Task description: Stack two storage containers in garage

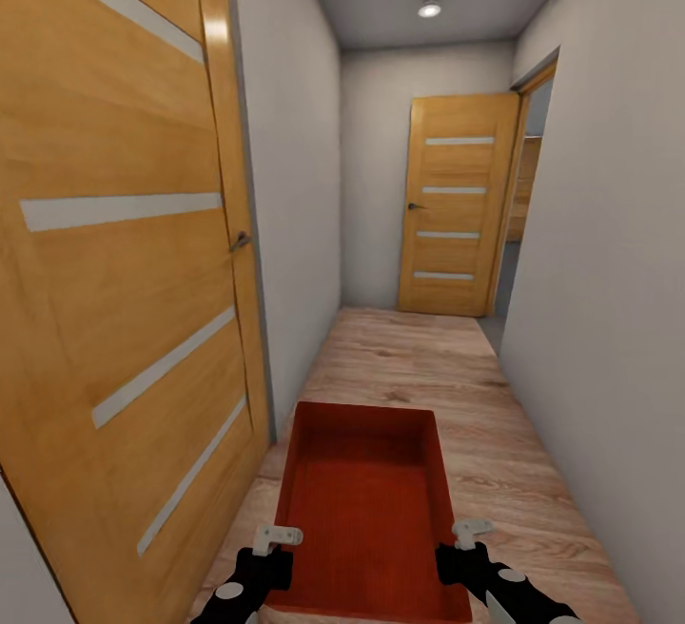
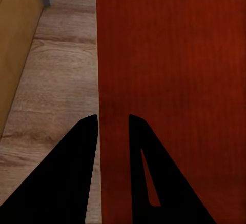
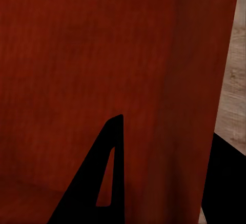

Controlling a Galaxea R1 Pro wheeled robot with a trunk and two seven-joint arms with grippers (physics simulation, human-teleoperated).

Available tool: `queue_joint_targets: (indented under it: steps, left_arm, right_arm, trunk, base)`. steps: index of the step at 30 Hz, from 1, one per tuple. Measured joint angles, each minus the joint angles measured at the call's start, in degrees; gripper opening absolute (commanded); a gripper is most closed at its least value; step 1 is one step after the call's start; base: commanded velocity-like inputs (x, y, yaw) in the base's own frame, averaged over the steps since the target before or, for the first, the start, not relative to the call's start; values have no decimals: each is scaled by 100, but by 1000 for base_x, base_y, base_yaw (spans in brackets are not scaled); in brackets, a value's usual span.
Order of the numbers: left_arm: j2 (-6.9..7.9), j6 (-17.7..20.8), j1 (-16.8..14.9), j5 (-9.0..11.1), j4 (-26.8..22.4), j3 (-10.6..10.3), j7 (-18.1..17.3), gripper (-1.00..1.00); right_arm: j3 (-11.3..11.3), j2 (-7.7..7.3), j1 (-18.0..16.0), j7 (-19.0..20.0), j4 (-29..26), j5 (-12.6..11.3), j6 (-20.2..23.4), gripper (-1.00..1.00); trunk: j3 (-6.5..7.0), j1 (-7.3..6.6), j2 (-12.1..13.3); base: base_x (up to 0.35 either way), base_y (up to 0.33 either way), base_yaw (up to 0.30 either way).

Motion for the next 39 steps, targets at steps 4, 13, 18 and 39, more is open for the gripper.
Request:
queue_joint_targets:
  steps: [4, 13, 18, 39]
  left_arm:
    - [0, 0, 0, -1, -3, 1, 0, -100]
    - [1, 0, 0, -6, -1, 2, 0, -100]
    - [0, 0, 0, -7, -2, 2, -1, -100]
    - [0, -1, -1, -12, -4, 2, -1, -100]
  right_arm:
    - [-1, 0, 0, 0, 0, 0, -2, -100]
    - [-1, 2, 0, -3, 0, 0, -3, -100]
    - [-1, 1, 0, -1, 0, 0, -3, -100]
    - [3, -1, 1, 0, -1, -7, -7, -100]
  trunk:
    - [0, 0, 0]
    - [0, 0, 0]
    - [0, 0, 0]
    - [41, 0, 0]
  base:
    - [341, 0, 0]
    - [341, 0, 0]
    - [341, 0, 0]
    - [341, 0, -73]
